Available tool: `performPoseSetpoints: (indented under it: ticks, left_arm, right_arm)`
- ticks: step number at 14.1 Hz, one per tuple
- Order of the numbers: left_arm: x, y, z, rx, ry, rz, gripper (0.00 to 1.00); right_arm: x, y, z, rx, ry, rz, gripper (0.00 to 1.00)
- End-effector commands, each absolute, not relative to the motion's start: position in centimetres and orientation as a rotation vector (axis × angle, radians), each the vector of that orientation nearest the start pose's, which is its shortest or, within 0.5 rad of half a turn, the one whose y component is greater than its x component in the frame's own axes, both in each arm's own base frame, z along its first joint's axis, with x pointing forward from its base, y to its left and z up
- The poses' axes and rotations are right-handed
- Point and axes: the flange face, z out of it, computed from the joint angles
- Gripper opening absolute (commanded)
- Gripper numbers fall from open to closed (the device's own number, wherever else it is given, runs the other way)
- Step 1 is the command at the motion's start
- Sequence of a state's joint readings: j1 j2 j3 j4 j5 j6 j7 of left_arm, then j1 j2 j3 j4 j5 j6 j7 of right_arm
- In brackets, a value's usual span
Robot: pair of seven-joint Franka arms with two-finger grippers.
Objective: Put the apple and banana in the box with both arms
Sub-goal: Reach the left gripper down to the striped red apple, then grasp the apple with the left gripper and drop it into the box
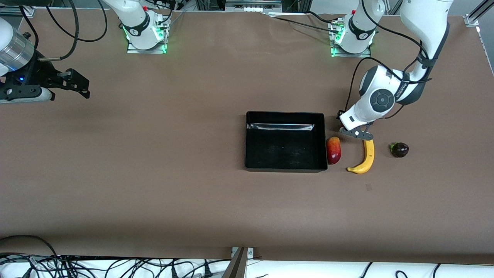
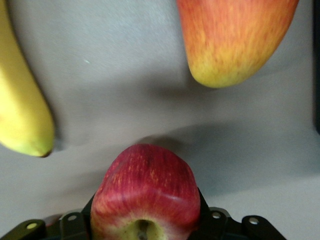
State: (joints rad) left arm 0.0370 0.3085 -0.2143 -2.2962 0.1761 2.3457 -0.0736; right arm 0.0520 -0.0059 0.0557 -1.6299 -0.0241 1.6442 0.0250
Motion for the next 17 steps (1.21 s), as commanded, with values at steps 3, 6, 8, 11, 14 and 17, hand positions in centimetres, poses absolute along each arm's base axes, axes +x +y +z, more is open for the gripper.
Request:
performPoseSetpoints:
  ticks: [3, 6, 8, 11, 14, 17]
  left_arm:
    - [55.2, -13.8, 32.1, -2.958, 0.265, 0.392, 0.16]
    - [56.0, -20.4, 35.5, -3.004, -0.003, 0.322, 0.16]
    - [56.8, -24.2, 34.7, -3.034, -0.214, 0.336, 0.16]
    - [57.5, -28.0, 30.5, -3.036, -0.333, 0.377, 0.16]
    - [57.6, -28.4, 25.8, -3.047, -0.322, 0.411, 0.15]
    - [56.1, -29.8, 21.9, -3.018, -0.284, 0.502, 0.14]
  right_arm:
    - [56.1, 5.0, 60.8, -3.178, -0.119, -0.062, 1.00]
    - [56.2, 5.1, 60.8, -3.178, -0.120, -0.075, 1.00]
    - [56.2, 5.0, 60.8, -3.180, -0.122, -0.075, 1.00]
    - [56.2, 5.0, 60.9, -3.193, -0.127, -0.084, 1.00]
    - [56.2, 5.2, 60.9, -3.194, -0.132, -0.082, 1.00]
    - [56.1, 5.0, 61.0, -3.193, -0.127, -0.084, 1.00]
